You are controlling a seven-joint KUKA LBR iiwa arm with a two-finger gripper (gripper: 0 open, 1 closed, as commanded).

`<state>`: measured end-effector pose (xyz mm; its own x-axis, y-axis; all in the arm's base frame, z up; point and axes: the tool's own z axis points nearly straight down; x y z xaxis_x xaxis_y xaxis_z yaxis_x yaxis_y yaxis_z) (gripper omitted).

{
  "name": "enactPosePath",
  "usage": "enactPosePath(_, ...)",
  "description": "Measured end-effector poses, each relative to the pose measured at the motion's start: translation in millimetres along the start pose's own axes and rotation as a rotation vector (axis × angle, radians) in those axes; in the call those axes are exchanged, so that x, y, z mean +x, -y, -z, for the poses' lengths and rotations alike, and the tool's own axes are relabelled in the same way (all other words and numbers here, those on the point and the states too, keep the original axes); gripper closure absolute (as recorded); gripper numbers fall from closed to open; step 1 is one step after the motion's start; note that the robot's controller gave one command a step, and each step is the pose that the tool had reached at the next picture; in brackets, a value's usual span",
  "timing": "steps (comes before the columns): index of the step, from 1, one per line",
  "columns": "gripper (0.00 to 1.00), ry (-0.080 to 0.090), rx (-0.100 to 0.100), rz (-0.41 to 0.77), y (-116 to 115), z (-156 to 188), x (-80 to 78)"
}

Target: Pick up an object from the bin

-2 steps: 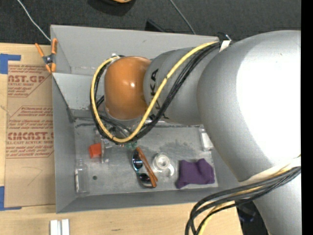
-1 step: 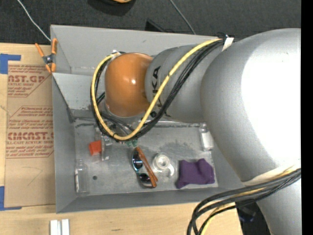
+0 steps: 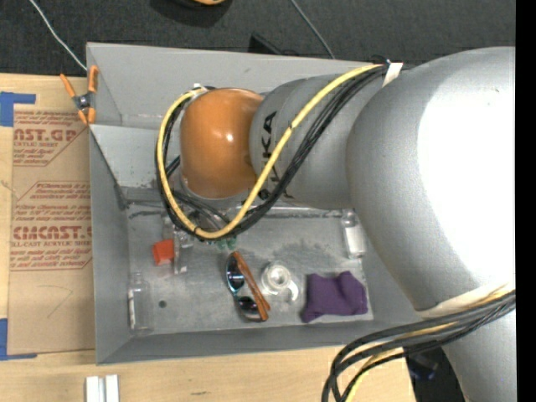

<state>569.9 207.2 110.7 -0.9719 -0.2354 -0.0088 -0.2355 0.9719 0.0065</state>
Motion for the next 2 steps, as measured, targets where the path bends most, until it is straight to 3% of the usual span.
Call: enactPosePath(2, 1.0, -0.007, 0.001, 0.0, -0.1, 8.5, 1.7)
